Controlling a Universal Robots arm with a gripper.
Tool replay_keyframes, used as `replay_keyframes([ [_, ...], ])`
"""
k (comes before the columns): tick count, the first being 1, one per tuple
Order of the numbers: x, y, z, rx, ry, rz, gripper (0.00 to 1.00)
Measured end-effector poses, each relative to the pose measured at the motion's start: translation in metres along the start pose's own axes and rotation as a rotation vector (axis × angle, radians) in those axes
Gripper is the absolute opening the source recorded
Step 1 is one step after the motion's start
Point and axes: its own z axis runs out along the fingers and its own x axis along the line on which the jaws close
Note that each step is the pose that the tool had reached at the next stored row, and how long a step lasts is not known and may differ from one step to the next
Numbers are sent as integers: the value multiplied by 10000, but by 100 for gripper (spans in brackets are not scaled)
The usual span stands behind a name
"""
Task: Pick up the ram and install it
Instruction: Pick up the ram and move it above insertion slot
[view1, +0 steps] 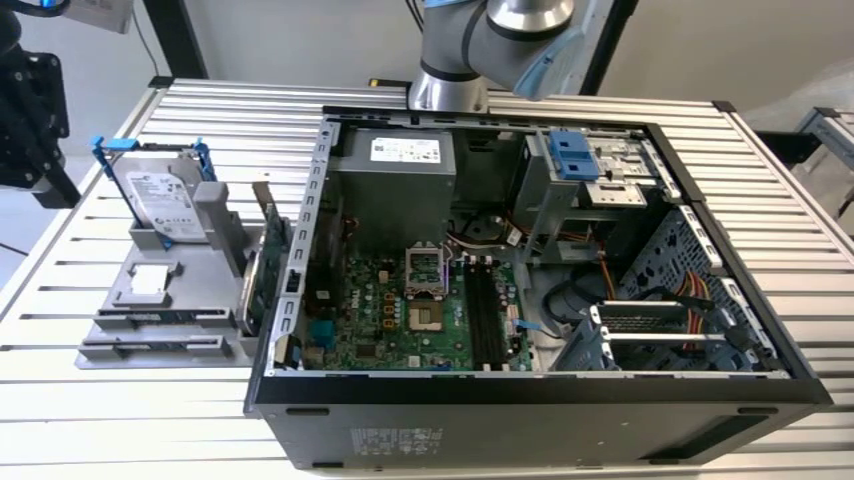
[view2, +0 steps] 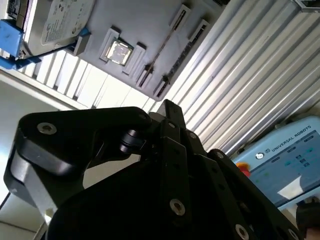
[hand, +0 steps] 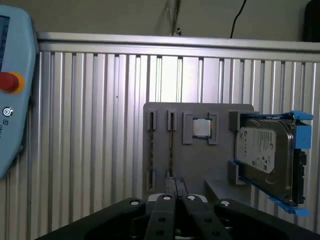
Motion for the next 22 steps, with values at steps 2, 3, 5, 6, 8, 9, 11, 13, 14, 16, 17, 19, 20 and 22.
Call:
replay_keyframes([
  [2, 0, 0, 0, -8, 14, -370, 0],
  [3, 0, 0, 0, -10, 19, -494, 0],
  [5, 0, 0, 0, -15, 28, -727, 0],
  [6, 0, 0, 0, -18, 32, -851, 0],
  [8, 0, 0, 0, -22, 41, -1093, 0],
  [9, 0, 0, 0, -24, 43, -1162, 0],
  [11, 0, 0, 0, -25, 45, -1179, 0],
  [13, 0, 0, 0, -25, 45, -1188, 0],
  [14, 0, 0, 0, -25, 45, -1187, 0],
  [16, 7, 1, 0, -25, 45, -1150, 0],
  [17, 14, 1, 0, -23, 42, -1101, 0],
  [19, 30, 1, 1, -20, 37, -973, 0],
  [20, 39, 2, 2, -19, 36, -922, 0],
  [22, 58, 2, 2, -18, 33, -858, 0],
])
